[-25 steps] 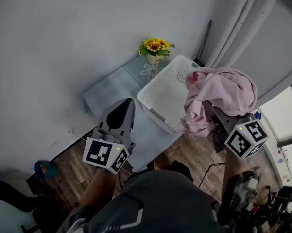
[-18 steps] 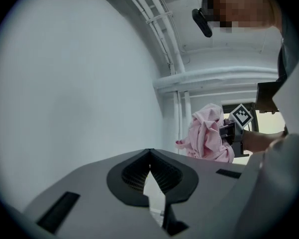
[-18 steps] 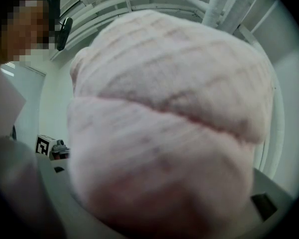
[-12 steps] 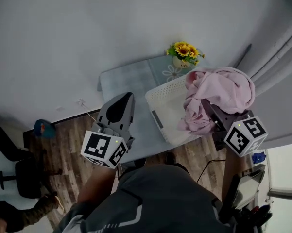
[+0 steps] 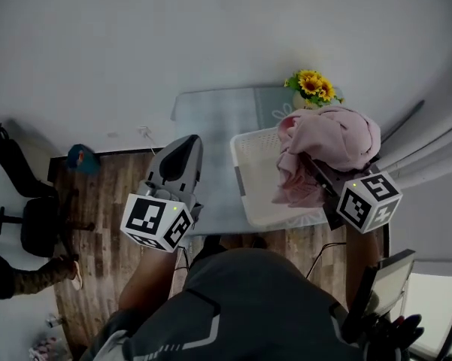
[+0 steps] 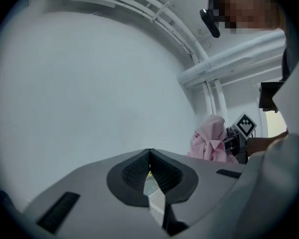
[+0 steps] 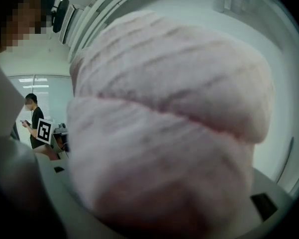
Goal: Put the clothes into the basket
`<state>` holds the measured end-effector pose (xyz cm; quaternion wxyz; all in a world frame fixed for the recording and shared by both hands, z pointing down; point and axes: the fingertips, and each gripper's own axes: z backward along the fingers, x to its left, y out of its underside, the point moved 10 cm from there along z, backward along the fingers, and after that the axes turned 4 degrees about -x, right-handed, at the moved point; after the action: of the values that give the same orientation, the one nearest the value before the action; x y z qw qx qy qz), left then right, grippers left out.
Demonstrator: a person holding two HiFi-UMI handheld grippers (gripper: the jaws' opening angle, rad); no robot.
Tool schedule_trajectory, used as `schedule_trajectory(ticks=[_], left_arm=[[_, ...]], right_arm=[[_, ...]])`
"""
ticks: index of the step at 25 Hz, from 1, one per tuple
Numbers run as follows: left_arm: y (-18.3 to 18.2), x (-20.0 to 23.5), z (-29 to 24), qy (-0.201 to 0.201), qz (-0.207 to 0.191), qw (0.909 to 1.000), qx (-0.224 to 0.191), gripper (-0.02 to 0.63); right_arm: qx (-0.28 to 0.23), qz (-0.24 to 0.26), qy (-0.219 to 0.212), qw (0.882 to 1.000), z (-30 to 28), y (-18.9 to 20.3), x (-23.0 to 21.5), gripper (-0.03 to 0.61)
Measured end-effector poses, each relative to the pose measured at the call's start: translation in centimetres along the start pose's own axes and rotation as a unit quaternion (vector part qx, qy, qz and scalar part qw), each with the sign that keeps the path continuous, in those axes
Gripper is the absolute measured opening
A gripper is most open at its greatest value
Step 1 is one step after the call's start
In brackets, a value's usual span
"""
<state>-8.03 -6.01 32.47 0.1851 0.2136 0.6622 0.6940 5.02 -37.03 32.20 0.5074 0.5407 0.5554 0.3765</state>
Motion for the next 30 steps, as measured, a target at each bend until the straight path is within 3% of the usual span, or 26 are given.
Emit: schedule_trajectory(ticks=[8,13,21,26,30], left_arm=[[1.9,1.0,0.8,-0.064,-0.002,0.9977,0.022,0.009],[3.2,2.0,0.5,-0.061,0.009,0.9973,0.041,0.008],[6.7,2.1,0.0,-0.050,0.032,0.9966,0.057,0.009],[9.2,2.4,0.2,-0.067,0.050,0.9939,0.072,0.009],[11.1,2.0,0.4,-0.073,0.062,0.9915,0.088,0.009]], right_arm=[[0.074,-0.009,-0.062,0.995,-4.4,3.7,-1.1,0.353],[0.132,0.011,-0.086,0.987,-6.8,5.9,-0.7,0.353],[0.224,0.045,-0.132,0.965,-10.4,9.9,-0.5,0.353],[0.285,0.069,-0.141,0.945,-12.4,13.0,-0.5,0.353],[0.306,0.074,-0.139,0.939,-13.1,14.4,-1.0,0.353]])
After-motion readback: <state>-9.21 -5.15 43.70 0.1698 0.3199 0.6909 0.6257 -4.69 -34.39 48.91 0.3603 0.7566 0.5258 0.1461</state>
